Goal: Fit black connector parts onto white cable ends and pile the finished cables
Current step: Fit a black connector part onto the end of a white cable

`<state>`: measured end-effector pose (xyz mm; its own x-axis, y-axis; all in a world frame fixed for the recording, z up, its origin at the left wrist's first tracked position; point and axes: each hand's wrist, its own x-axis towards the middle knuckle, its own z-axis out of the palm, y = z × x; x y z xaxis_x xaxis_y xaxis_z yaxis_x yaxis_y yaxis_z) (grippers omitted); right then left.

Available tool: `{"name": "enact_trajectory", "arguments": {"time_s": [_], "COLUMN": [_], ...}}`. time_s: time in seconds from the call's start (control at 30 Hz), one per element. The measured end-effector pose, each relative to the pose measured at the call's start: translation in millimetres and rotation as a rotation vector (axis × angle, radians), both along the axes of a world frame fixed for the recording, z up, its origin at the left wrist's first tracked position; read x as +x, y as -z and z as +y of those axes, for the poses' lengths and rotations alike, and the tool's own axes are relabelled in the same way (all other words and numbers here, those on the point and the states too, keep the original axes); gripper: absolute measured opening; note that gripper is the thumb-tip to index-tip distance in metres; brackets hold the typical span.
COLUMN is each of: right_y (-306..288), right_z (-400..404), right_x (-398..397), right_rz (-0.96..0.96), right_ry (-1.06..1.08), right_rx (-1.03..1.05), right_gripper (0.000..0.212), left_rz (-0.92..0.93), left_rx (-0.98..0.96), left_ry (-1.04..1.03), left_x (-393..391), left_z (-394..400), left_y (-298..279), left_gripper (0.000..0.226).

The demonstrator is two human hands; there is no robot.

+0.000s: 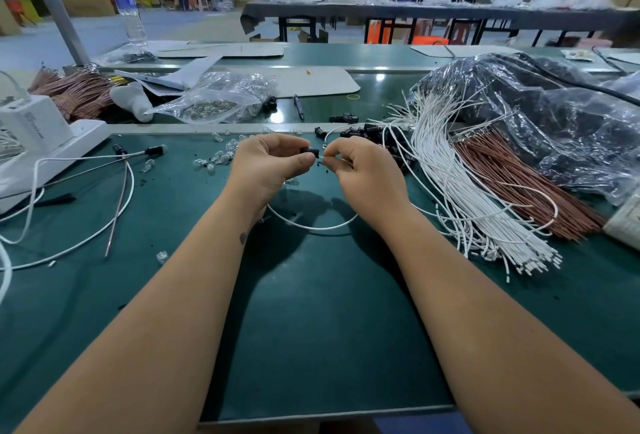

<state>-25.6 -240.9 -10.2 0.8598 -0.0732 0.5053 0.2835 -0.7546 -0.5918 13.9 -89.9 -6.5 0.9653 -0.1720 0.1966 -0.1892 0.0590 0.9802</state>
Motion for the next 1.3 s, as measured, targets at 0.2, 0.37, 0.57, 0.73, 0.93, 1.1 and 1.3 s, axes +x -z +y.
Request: {"name": "enact_trajectory", "arguments": {"time_s": [0.2, 0.37, 0.57, 0.73, 0.93, 1.1, 1.3], "right_y": [0.3, 3.9, 6.6, 4.1, 1.5, -0.7, 0.5], "right_z": [0.2, -1.3, 1.7, 0.1, 2.2, 2.6, 2.9], "right_x": [1.5, 3.6, 4.3, 3.3, 2.3, -1.9, -1.3], "right_rz": [0.028, 0.029, 0.015, 0.010, 0.034, 0.037, 0.013], "right_ry": [-0.009, 0.019, -0.035, -0.029, -0.019, -0.048, -0.030], "right_rx": [0.010, 0.012, 0.100, 0.185, 0.172, 0.319, 0.370], "right_gripper": [0.012, 0.014, 0.011, 0.010, 0.025, 0.033, 0.037], "left_rz": [0.019, 0.029, 0.021, 0.005, -0.041, -0.039, -0.056], "left_rx": [0.030, 0.041, 0.047, 0.079, 0.115, 0.087, 0.085], "left_ry": [0.010, 0.017, 0.021, 0.029, 0.016, 0.024, 0.041], "left_x": [0.7, -0.2, -1.6, -1.0, -0.4, -0.3, -2.1], "left_z": [1.2, 1.2, 0.3, 1.1, 0.7, 0.6, -0.3], "left_y": [0.6, 1.7, 0.9, 0.6, 2.9, 2.9, 3.6], "left_gripper": [0.017, 0.018, 0.018, 0.019, 0.022, 0.023, 0.023]}}
